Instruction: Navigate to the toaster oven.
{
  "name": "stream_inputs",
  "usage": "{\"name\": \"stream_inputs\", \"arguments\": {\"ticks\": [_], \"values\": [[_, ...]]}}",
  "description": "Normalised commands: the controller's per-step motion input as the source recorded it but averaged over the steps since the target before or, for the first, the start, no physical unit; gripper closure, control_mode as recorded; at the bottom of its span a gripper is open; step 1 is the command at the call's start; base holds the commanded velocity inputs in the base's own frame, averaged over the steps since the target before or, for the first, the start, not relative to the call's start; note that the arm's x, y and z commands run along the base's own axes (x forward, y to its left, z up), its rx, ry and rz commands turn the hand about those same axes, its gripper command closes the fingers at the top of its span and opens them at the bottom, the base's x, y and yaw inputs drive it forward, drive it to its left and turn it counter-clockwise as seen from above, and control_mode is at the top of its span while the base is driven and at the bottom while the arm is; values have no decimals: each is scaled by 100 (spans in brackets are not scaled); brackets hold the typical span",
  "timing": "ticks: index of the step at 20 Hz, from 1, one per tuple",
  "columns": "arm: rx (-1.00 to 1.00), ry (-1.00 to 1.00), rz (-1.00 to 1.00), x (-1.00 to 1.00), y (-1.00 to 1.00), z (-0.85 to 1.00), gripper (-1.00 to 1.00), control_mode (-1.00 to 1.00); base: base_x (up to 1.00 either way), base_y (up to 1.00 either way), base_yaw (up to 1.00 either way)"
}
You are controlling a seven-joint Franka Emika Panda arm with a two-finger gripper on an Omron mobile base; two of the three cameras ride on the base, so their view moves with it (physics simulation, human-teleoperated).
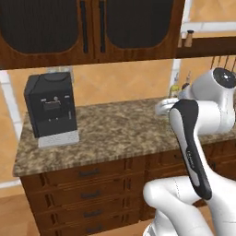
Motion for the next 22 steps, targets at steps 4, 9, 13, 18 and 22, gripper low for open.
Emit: {"name": "stream_inputs", "arguments": {"ticks": [4,9,13,18,22], "values": [[0,0,0,0,0,0,-100,100,-19,-100,-16],[0,0,0,0,0,0,-100,100,-2,-79,-52],[0,0,0,0,0,0,-100,100,1,-38,-78],[0,0,0,0,0,0,-100,100,5,-24,-83],[0,0,0,0,0,0,-100,100,3,-26,-83]]}}
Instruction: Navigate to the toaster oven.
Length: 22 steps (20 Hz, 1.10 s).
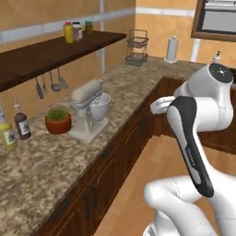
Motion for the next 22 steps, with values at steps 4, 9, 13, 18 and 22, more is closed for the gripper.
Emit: {"name": "stream_inputs", "arguments": {"ticks": [4,9,13,18,22], "values": [[0,0,0,0,0,0,-100,100,1,-29,-82],[0,0,0,0,0,0,-100,100,0,-30,-82],[0,0,0,0,0,0,-100,100,0,-31,-82],[0,0,0,0,0,0,-100,100,0,-34,-80],[0,0,0,0,0,0,-100,100,16,-43,-71]]}}
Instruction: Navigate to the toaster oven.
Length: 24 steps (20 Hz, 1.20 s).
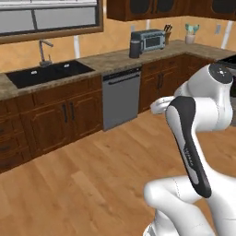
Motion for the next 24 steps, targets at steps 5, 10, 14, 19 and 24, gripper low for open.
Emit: {"name": "stream_inputs", "arguments": {"ticks": [5,10,14,19,24], "values": [[0,0,0,0,0,0,-100,100,93,-52,-4],[0,0,0,0,0,0,-100,100,100,-79,4],[0,0,0,0,0,0,-100,100,100,-80,10],[0,0,0,0,0,0,-100,100,100,-75,13],[0,0,0,0,0,0,-100,100,100,-69,13]]}}
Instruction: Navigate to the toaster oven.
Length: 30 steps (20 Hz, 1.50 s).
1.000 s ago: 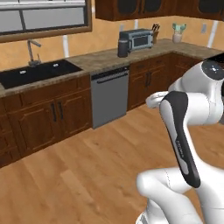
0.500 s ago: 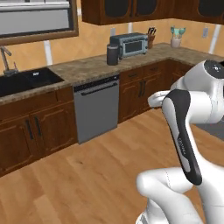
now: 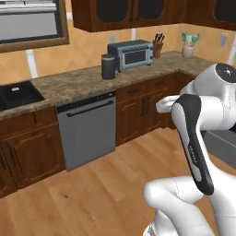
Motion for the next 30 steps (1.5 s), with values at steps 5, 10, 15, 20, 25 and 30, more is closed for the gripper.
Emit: {"name": "stream_inputs", "arguments": {"ticks": [5,10,15,20,25,30], "values": [[0,0,0,0,0,0,-100,100,100,-68,13],[0,0,0,0,0,0,-100,100,100,-69,14],[0,0,0,0,0,0,-100,100,100,-67,16],[0,0,0,0,0,0,-100,100,100,-54,27],[0,0,0,0,0,0,-100,100,100,-43,49],[0,0,0,0,0,0,-100,100,100,-76,39]]}}
